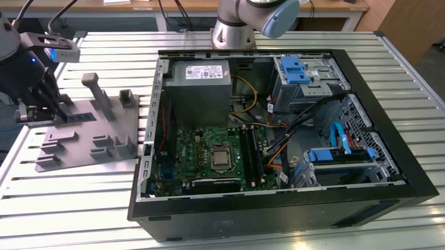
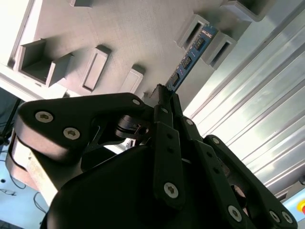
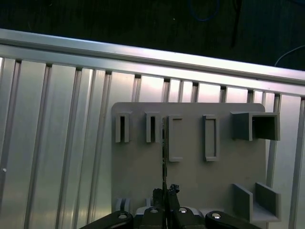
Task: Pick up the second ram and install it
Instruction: 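Pick up the second ram and move it above second insertion slot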
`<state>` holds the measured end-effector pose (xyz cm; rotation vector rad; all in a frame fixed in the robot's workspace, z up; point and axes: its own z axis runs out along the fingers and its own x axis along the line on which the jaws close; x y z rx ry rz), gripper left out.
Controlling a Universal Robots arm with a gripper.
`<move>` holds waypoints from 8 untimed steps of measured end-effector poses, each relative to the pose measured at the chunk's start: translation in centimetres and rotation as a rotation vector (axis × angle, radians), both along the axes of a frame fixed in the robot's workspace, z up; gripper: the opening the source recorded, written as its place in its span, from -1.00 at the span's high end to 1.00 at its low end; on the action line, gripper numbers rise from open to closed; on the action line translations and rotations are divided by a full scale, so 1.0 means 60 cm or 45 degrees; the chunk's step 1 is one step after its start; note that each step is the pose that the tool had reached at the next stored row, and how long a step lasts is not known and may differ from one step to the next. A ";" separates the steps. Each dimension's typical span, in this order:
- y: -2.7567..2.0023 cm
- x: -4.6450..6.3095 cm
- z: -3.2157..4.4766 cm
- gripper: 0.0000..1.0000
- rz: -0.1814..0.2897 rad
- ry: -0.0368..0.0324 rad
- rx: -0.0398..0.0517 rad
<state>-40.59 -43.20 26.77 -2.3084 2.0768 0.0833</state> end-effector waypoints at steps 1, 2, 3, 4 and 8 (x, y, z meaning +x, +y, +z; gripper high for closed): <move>0.0000 0.000 0.002 0.72 0.000 -0.0001 0.000; 0.0000 0.000 0.004 0.72 0.000 -0.0001 0.000; 0.0000 0.000 0.006 0.72 0.000 0.0000 0.000; 0.0000 0.000 0.007 0.72 0.000 -0.0001 0.000; 0.0000 0.000 0.014 0.72 0.000 0.0001 0.000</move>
